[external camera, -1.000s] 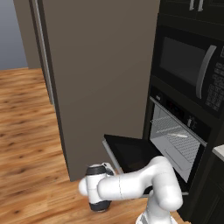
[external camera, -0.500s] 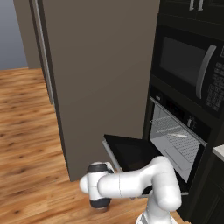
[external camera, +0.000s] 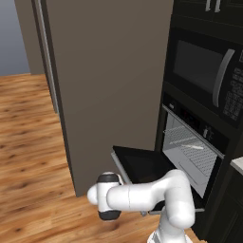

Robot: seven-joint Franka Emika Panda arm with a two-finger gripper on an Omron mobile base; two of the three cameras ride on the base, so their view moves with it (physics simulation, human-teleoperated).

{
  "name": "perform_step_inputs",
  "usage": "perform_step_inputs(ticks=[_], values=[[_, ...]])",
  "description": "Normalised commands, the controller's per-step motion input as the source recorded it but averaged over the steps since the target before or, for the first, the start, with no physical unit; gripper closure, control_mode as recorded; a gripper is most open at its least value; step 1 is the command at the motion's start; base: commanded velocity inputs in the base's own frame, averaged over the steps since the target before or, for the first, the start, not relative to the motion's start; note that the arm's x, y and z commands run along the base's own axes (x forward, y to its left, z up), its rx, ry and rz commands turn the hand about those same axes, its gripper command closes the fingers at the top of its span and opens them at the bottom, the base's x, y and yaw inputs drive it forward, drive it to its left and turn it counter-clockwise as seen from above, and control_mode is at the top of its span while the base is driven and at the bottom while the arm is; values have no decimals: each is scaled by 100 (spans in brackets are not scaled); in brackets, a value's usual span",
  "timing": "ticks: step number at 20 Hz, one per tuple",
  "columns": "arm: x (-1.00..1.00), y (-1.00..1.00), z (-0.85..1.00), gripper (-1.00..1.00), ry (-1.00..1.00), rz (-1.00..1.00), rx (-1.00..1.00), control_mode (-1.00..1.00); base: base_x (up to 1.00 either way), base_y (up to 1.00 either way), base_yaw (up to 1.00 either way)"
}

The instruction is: Place the fish on the rack of the oven, and slide the rack back inside. Close the oven door.

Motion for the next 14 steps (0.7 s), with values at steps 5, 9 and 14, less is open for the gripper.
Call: perform_step_inputs(ticks=[5, 9, 14], values=[[0, -54, -100, -100, 0, -11, -32, -100, 0, 0, 0], [-5, -79, -100, -100, 7, -8, -34, -100, 0, 0, 0], [-34, -100, -100, -100, 11, -1, -38, -100, 0, 0, 0]])
